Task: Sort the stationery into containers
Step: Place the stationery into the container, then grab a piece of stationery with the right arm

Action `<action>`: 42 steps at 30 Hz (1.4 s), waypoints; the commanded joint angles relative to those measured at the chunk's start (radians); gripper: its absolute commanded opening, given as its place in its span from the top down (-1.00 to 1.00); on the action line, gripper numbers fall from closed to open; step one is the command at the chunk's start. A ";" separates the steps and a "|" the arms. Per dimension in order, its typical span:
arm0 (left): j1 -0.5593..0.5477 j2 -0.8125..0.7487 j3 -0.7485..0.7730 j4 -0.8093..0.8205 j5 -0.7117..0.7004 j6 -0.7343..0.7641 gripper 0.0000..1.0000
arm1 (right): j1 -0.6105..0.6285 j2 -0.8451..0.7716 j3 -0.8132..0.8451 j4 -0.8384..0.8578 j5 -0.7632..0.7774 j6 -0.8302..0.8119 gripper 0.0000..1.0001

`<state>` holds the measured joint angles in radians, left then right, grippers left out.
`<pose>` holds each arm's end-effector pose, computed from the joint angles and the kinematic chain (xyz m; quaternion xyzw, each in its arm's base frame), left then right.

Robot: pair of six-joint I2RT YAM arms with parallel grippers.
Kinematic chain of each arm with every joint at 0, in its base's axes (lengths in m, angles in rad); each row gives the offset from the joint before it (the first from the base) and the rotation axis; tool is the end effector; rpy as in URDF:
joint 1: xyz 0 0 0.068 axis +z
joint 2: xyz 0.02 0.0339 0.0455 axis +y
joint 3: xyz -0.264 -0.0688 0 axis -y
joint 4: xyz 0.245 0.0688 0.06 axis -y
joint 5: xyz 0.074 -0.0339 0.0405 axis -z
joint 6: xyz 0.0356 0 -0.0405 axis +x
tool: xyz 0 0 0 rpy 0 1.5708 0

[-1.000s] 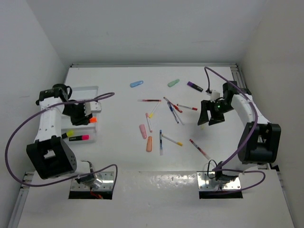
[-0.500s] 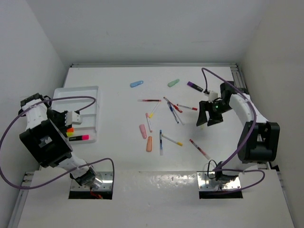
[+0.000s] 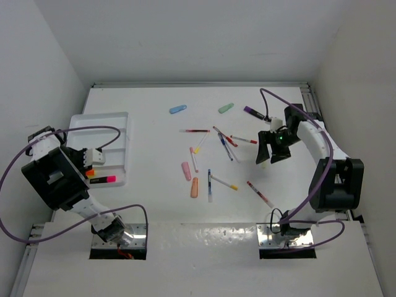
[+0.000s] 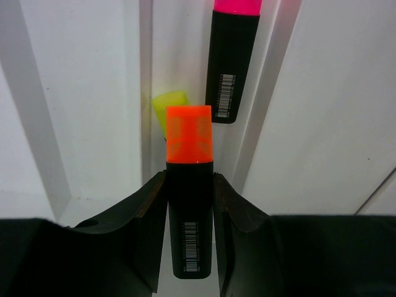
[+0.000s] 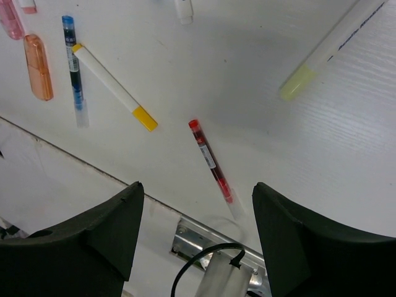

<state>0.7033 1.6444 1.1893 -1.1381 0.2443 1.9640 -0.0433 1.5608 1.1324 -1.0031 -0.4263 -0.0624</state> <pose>0.2217 0.1767 0.2145 0.5839 0.8026 -0.0394 0.1158 0.2803 0.0026 0.2249 -0.0240 0.9748 0.2071 0.0791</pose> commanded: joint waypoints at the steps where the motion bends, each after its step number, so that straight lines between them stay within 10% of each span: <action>1: 0.016 0.000 -0.020 0.011 -0.002 0.142 0.88 | 0.005 0.001 0.038 0.004 0.021 0.004 -0.41; 22: -0.001 -0.012 -0.004 0.060 -0.007 0.068 -0.29 | 0.005 0.036 0.096 0.032 0.058 0.015 -0.43; 28: -0.045 -0.043 0.261 -0.124 0.252 -0.017 -0.35 | -0.003 0.057 0.194 0.081 0.119 -0.027 -0.42; 34: -0.224 -0.107 0.520 -0.175 0.515 -0.439 -0.35 | -0.075 0.239 0.433 0.173 0.204 -0.094 -0.27; 42: -0.422 -0.294 0.336 0.275 0.634 -1.063 -0.40 | -0.092 0.563 0.775 0.288 0.186 -0.132 -0.37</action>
<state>0.3004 1.3823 1.5745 -1.0565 0.7544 1.2190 -0.1429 2.0487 1.7844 -0.7841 -0.2359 -0.1539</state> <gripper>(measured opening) 0.702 0.664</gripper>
